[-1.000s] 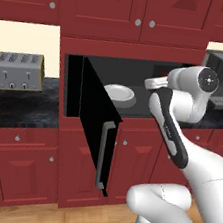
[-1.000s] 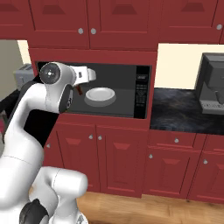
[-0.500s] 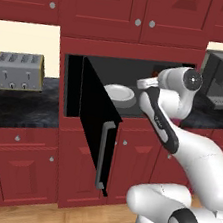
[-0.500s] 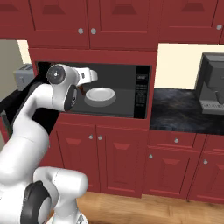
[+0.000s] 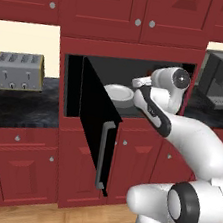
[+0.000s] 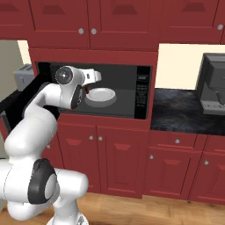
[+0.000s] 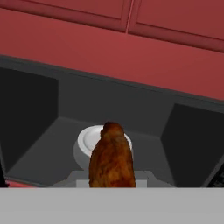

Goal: Transport the chicken drumstick from the fridge to the microwave and turn on the microwave.

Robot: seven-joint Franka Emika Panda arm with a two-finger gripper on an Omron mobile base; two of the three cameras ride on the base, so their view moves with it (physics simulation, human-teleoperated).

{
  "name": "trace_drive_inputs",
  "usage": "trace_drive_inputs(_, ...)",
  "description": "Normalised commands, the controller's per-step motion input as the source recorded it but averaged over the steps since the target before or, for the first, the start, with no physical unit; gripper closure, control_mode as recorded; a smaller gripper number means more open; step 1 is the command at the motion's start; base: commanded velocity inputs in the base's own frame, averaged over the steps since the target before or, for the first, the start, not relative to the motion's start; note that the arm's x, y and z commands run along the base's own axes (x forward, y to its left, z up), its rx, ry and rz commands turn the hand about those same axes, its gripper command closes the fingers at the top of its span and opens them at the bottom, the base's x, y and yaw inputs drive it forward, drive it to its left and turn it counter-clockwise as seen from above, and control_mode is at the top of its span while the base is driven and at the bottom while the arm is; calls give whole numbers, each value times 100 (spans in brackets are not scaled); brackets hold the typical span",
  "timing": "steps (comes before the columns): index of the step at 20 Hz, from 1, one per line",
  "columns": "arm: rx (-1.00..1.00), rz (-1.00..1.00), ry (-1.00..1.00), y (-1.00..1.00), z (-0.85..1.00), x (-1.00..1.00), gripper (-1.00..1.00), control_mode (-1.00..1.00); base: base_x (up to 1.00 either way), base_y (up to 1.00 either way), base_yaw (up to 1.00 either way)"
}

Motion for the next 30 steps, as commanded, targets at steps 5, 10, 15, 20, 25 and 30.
trace_drive_inputs(5,0,0,0,4,-22,47,100,-100,0,0,0)
trace_drive_inputs(10,-1,0,1,3,-21,39,100,-100,0,0,0)
trace_drive_inputs(15,0,0,2,0,-14,36,100,-100,0,0,0)
trace_drive_inputs(20,0,0,5,0,-7,36,100,-100,0,0,0)
trace_drive_inputs(25,0,0,0,3,-21,45,100,-100,0,0,0)
trace_drive_inputs(30,0,-1,0,5,-27,46,100,-100,0,0,0)
